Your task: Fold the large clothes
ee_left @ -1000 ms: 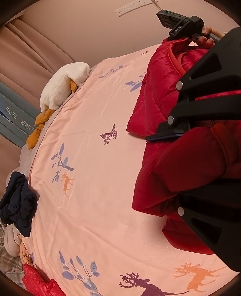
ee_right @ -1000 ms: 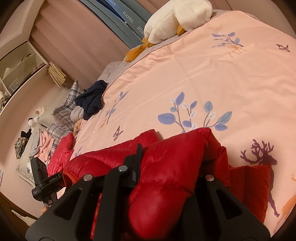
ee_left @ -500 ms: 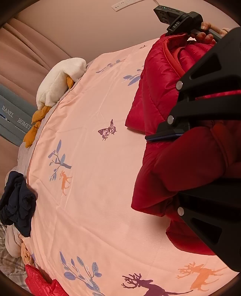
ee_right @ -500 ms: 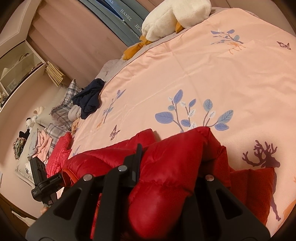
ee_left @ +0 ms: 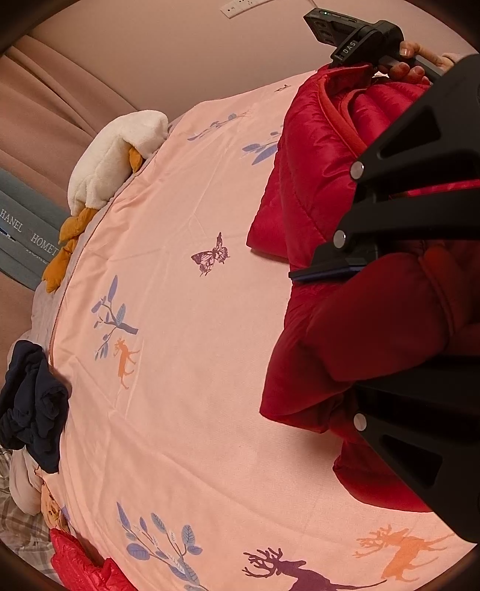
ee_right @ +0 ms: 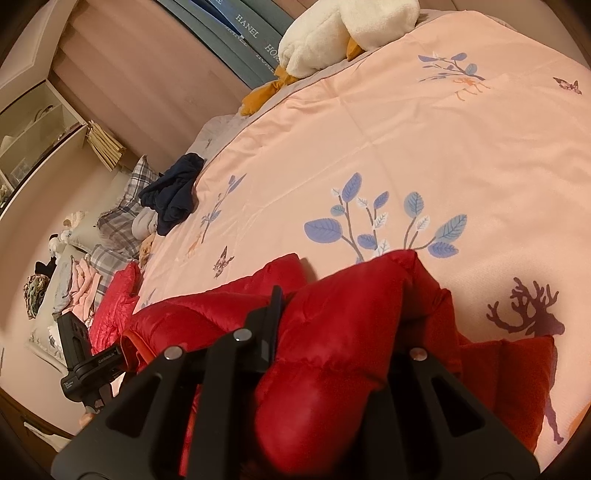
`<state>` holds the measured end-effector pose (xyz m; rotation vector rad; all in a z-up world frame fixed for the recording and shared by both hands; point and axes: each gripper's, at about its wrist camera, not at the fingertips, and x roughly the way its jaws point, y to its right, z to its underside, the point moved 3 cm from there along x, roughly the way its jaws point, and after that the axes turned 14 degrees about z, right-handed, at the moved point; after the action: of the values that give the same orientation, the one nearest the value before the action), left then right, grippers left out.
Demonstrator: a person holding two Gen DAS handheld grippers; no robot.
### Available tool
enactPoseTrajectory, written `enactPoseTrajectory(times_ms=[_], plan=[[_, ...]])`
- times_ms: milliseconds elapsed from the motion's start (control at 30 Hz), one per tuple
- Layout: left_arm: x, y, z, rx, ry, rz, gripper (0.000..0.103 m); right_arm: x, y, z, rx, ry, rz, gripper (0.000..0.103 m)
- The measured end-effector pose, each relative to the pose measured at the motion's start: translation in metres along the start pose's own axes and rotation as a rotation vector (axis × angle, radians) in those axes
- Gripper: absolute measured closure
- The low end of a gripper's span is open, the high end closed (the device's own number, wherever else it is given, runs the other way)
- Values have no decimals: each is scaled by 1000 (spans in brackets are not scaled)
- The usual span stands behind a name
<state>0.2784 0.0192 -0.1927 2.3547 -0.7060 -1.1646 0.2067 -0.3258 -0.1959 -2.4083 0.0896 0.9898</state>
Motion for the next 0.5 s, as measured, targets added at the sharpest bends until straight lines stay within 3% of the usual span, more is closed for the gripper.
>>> enactPoseTrajectory(times_ms=[500], plan=[[0, 2, 2, 6, -7, -4, 84, -1, -1, 2, 0, -4, -10, 85]])
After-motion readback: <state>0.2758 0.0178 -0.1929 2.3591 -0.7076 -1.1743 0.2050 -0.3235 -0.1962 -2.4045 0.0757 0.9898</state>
